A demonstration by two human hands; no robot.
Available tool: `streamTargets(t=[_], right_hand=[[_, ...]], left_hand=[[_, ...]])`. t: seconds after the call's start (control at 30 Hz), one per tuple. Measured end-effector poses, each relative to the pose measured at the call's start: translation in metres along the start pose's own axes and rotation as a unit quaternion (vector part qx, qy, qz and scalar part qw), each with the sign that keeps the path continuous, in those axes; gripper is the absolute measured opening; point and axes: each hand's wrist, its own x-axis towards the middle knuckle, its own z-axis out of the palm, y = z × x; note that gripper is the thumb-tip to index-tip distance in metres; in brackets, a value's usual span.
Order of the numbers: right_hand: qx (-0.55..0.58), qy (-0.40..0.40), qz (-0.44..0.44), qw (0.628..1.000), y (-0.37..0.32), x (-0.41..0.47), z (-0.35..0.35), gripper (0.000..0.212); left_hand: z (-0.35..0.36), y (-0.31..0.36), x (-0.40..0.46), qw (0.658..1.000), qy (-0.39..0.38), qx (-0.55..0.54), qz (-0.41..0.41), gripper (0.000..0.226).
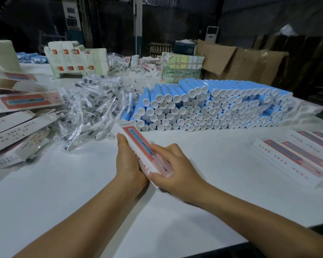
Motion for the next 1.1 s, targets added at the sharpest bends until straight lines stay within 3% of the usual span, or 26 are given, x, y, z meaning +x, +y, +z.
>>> streamTargets(t=[0.17, 0.37, 0.5, 0.67, 0.8, 0.93, 1.1], right_hand=[[-0.051, 0.070, 0.025, 0.996, -0.006, 0.005, -0.031, 0.063], [-0.233, 0.170, 0.055, 0.956, 0.002, -0.018, -0.140, 0.064], [-0.382, 0.230, 0.139, 0.884, 0.038, -0.060, -0.222, 0.055], [-0.559, 0.213, 0.304, 0.741, 0.088, -0.116, -0.284, 0.047], [-0.537, 0.268, 0.319, 0.733, 0.104, -0.136, -0.299, 0.041], [-0.553, 0.260, 0.323, 0.722, 0.105, -0.135, -0.298, 0.042], [-0.523, 0.291, 0.319, 0.735, 0.095, -0.131, -0.294, 0.039]], left_hand=[[0.003, -0.008, 0.005, 0.993, -0.038, 0.080, 0.074, 0.057], [0.002, -0.011, 0.006, 0.986, -0.076, 0.137, 0.058, 0.049], [0.000, -0.011, 0.005, 0.980, -0.101, 0.167, 0.049, 0.045], [-0.007, -0.009, 0.011, 0.979, -0.120, 0.154, 0.055, 0.037], [-0.012, -0.009, 0.018, 0.978, -0.123, 0.157, 0.061, 0.035], [-0.011, -0.009, 0.017, 0.977, -0.129, 0.162, 0.051, 0.028], [-0.006, -0.011, 0.008, 0.973, -0.132, 0.181, 0.050, 0.019]])
